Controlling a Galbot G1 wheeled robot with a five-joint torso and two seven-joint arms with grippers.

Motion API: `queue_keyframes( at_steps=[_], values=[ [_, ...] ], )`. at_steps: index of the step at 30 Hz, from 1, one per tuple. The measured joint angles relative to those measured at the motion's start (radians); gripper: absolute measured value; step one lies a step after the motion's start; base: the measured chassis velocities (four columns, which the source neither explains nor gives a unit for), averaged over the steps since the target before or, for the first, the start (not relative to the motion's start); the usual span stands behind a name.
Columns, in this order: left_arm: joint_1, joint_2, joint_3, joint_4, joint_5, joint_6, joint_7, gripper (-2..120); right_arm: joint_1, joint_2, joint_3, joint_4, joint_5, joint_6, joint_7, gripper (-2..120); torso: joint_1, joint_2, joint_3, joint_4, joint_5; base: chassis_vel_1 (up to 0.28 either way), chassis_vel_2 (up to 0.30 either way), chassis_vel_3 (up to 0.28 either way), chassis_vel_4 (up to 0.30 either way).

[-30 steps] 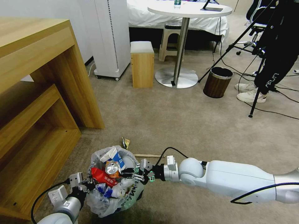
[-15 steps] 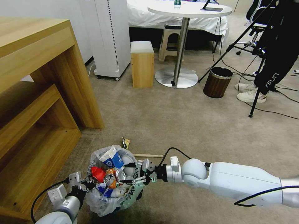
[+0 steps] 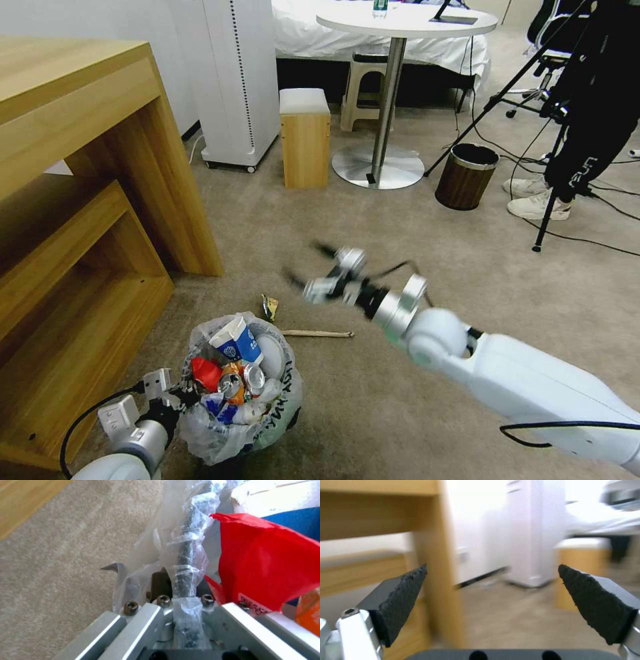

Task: Pick up the trash bin and place the garbage on the floor into it.

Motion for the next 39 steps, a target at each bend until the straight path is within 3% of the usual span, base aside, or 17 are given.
queue_keyframes(
  at_steps=[2,3,5,6,8,9,11,13,14,16,19,26,37,39],
  values=[
    [0.007,0.004,-0.004,-0.010,0.004,-0.002,0.002,0,-0.086,0.004,0.159,0.012,-0.011,-0.011,0.041,100,0.000,0.000,0.000,-0.0001,0.0000,0.000,0.000,0.000,0.000],
    [0.007,0.004,-0.004,-0.010,0.004,-0.002,0.002,0,-0.086,0.004,0.159,0.012,-0.011,-0.011,0.041,100,0.000,0.000,0.000,-0.0001,0.0000,0.000,0.000,0.000,0.000],
    [0.011,0.006,-0.004,-0.018,0.006,-0.002,0.003,0,-0.193,0.007,0.305,0.028,-0.022,-0.009,0.054,100,0.000,0.000,0.000,-0.0004,0.0001,0.000,0.000,0.000,0.000],
    [0.011,0.006,-0.004,-0.018,0.006,-0.002,0.003,0,-0.193,0.007,0.305,0.028,-0.022,-0.009,0.054,100,0.000,0.000,0.000,-0.0004,0.0001,0.000,0.000,0.000,0.000],
    [0.015,0.007,-0.005,-0.026,0.015,-0.003,0.005,0,-0.300,0.015,0.447,0.046,-0.048,-0.004,0.068,100,0.000,0.000,0.000,-0.0007,0.0000,0.000,0.000,0.000,0.000],
    [0.015,0.007,-0.005,-0.026,0.015,-0.003,0.005,0,-0.300,0.015,0.447,0.046,-0.048,-0.004,0.068,100,0.000,0.000,0.000,-0.0007,0.0000,0.000,0.000,0.000,0.000],
    [0.020,0.009,-0.003,-0.037,0.026,-0.003,0.009,0,-0.421,0.039,0.619,0.085,-0.118,-0.007,0.082,100,0.000,0.000,0.000,-0.0001,0.0002,0.000,0.000,0.000,0.000],
    [0.023,0.010,-0.003,-0.041,0.029,-0.004,0.010,0,-0.455,0.047,0.662,0.102,-0.138,-0.014,0.091,100,0.000,0.000,0.000,-0.0002,-0.0006,0.000,0.000,0.000,0.000],
    [0.029,0.011,-0.003,-0.046,0.034,-0.005,0.011,0,-0.521,0.067,0.729,0.128,-0.169,-0.028,0.106,100,0.000,0.000,0.000,-0.0003,-0.0007,0.000,0.000,0.000,0.000],
    [0.035,0.013,-0.003,-0.051,0.037,-0.005,0.012,0,-0.575,0.087,0.781,0.151,-0.200,-0.045,0.131,100,0.000,0.000,0.000,-0.0004,0.0009,0.000,0.000,0.000,0.000],
    [0.047,0.015,-0.003,-0.066,0.047,-0.005,0.019,0,-0.714,0.136,0.889,0.201,-0.316,-0.100,0.191,100,0.000,0.000,0.000,-0.0004,0.0001,0.000,0.000,0.000,0.000],
    [0.050,0.020,-0.008,-0.085,0.043,0.008,0.012,0,-0.829,0.200,0.889,0.237,-0.402,-0.166,0.295,100,0.000,0.000,0.000,-0.0004,-0.0002,0.000,0.000,0.000,0.000],
    [0.033,0.045,-0.032,-0.083,0.018,0.032,-0.011,0,-0.858,0.251,0.853,0.203,-0.426,-0.107,0.300,100,0.000,0.000,0.000,-0.0002,-0.0004,0.000,0.000,0.000,0.000],
    [0.033,0.054,-0.035,-0.079,0.014,0.036,-0.016,0,-0.860,0.288,0.841,0.193,-0.454,-0.088,0.288,100,0.000,0.000,0.000,-0.0002,-0.0003,0.000,0.000,0.000,0.000]
  ],
)
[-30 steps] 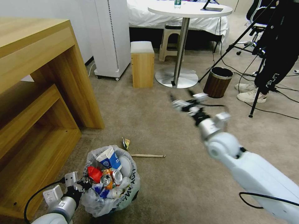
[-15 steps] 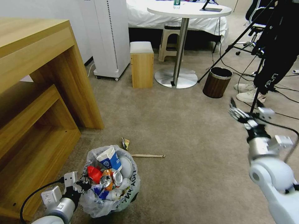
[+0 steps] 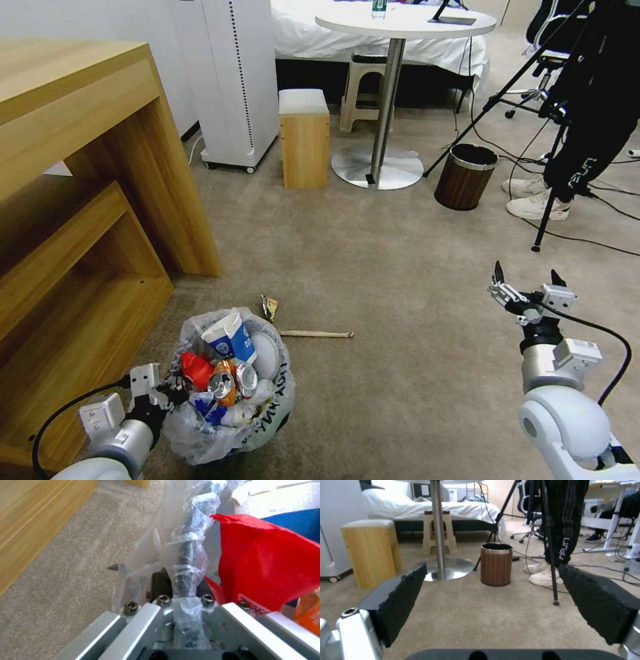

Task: Pick up the trash bin and place the garbage on the floor into it.

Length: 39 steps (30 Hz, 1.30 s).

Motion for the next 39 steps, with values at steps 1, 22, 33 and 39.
queue_keyframes(
  at_steps=[1,22,33,39],
  values=[
    [0.000,0.000,0.000,0.000,0.000,0.000,0.000,0,0.000,0.000,0.000,0.000,0.000,0.000,0.000,100,0.000,0.000,0.000,0.0000,0.0000,0.000,0.000,0.000,0.000],
    [0.008,-0.027,0.001,-0.013,-0.016,0.009,-0.020,0,0.025,0.054,-0.046,-0.060,-0.054,0.048,-0.052,100,0.000,0.000,0.000,-0.0001,0.0002,0.000,0.000,0.000,0.000],
    [-0.002,-0.044,-0.004,-0.010,-0.038,0.020,-0.044,0,0.046,0.032,-0.064,-0.094,-0.052,0.067,-0.071,100,0.000,0.000,0.000,-0.0002,0.0002,0.000,0.000,0.000,0.000],
    [0.001,-0.053,-0.005,-0.011,-0.034,0.020,-0.048,0,0.061,0.012,-0.070,-0.104,-0.042,0.069,-0.074,100,0.000,0.000,0.000,-0.0002,0.0002,0.000,0.000,0.000,0.000]
  ],
)
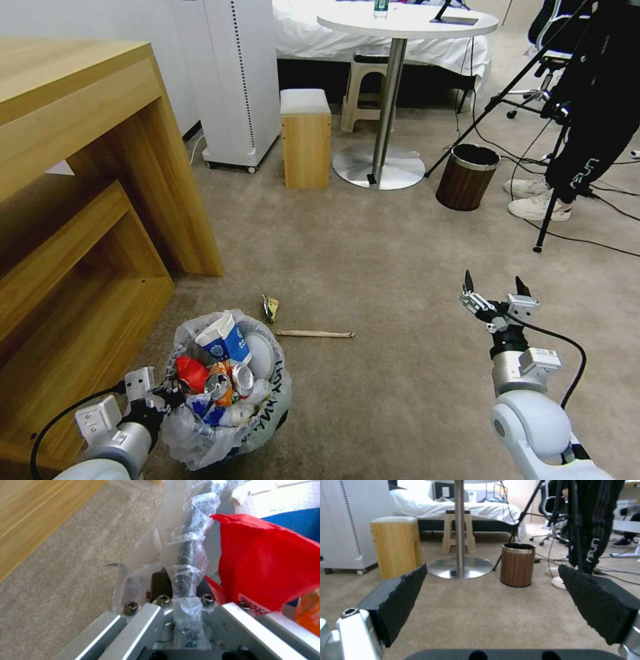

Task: Pick up the trash bin and place the garbage on the floor into it.

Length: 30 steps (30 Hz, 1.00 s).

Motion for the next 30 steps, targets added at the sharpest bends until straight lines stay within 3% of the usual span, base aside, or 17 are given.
queue_keyframes(
  at_steps=[24,30],
  values=[
    [0.017,-0.016,0.000,-0.013,0.015,-0.006,-0.003,0,-0.001,-0.006,-0.009,-0.003,0.000,0.006,-0.005,100,0.000,0.000,0.000,-0.0001,-0.0001,0.023,0.022,0.024,0.025],
    [0.017,-0.006,-0.008,-0.030,-0.017,0.019,-0.030,0,0.004,-0.001,-0.015,-0.005,0.000,0.012,-0.006,100,0.000,0.000,0.000,0.0001,0.0000,0.000,0.000,0.000,0.000]
  ],
)
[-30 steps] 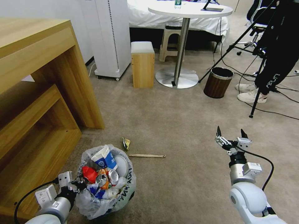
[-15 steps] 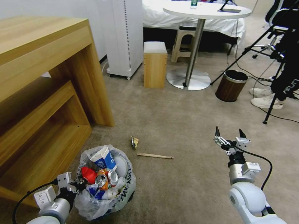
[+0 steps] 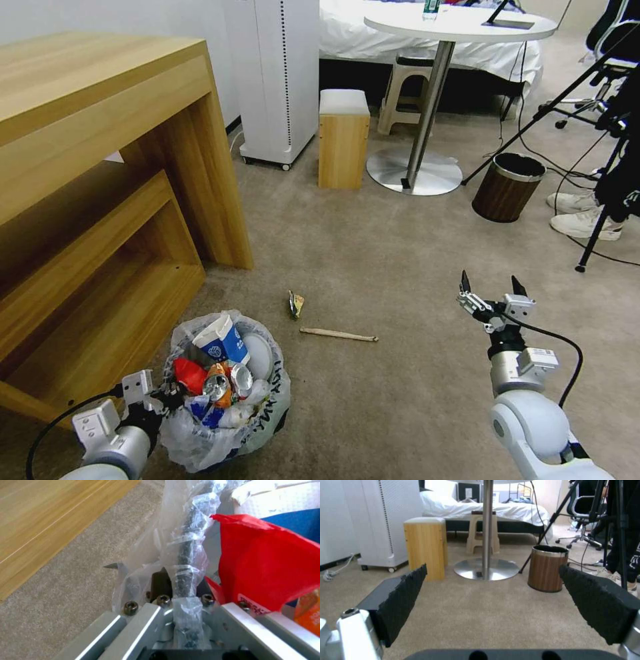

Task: Pick up the trash bin and place the garbage on the floor into it.

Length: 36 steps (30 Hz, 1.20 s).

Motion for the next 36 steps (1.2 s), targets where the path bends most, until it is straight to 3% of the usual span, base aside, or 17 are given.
queue_keyframes(
  at_steps=[23,36],
  values=[
    [0.003,0.048,-0.018,-0.023,-0.071,0.043,-0.031,0,-0.015,0.026,-0.002,0.011,-0.006,-0.015,-0.046,100,0.000,0.000,0.000,0.0000,0.0000,0.000,0.000,0.000,0.000],
    [0.001,0.040,-0.015,-0.022,-0.069,0.041,-0.031,0,-0.022,0.020,-0.004,0.013,-0.007,-0.012,-0.050,100,0.000,0.000,0.000,0.0001,-0.0001,-0.127,0.134,0.126,-0.126]
  ],
)
